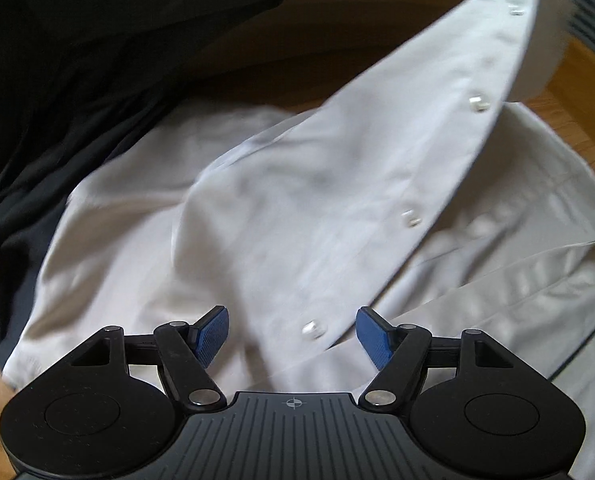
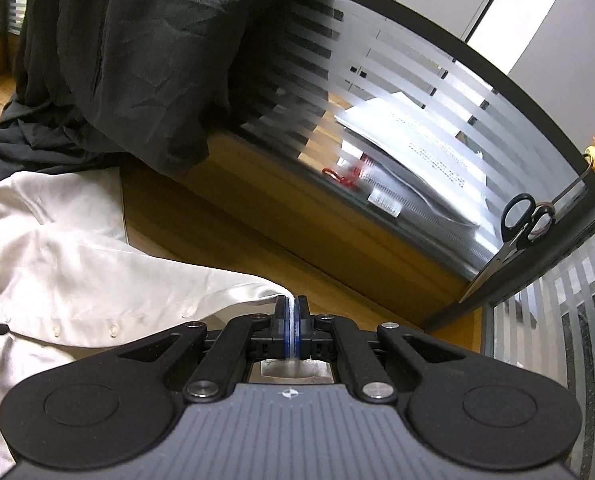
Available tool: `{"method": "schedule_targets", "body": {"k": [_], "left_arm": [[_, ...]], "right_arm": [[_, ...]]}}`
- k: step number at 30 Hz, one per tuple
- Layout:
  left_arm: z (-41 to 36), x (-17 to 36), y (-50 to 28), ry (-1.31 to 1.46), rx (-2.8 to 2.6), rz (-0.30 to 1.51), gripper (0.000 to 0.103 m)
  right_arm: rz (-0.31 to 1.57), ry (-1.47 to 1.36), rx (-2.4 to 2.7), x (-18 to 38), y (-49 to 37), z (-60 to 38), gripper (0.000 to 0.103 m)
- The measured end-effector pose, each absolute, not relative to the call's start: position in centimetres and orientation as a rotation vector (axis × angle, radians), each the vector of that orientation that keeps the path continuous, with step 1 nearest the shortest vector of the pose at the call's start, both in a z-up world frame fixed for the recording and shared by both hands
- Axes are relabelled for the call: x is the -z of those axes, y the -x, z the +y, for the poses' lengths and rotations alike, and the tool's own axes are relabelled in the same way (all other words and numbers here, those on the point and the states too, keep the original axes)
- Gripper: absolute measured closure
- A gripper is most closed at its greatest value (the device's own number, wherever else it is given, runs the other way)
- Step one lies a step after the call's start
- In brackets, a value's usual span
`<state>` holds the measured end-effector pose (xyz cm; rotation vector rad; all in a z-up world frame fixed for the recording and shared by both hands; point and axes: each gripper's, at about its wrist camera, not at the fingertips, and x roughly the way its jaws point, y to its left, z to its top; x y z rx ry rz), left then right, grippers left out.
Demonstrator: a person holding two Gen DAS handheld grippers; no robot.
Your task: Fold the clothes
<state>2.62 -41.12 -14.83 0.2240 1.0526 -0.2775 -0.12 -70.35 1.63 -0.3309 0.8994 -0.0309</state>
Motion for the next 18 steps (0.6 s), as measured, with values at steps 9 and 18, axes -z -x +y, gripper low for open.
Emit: {"method": "schedule_targets", "body": {"k": [9, 18], "left_arm": [[-46.3, 16.1, -2.8, -0.355, 0.343, 0.984, 0.032], [-41.8, 16.8, -3.4, -0.328, 0.150, 0.990, 0.057]], "right_arm": [[0.910, 0.324, 0.044, -2.2, -0.1, -70.6, 0.101], [0.921, 0.304, 0.053, -2.3, 0.1, -71.1, 0.101]]}}
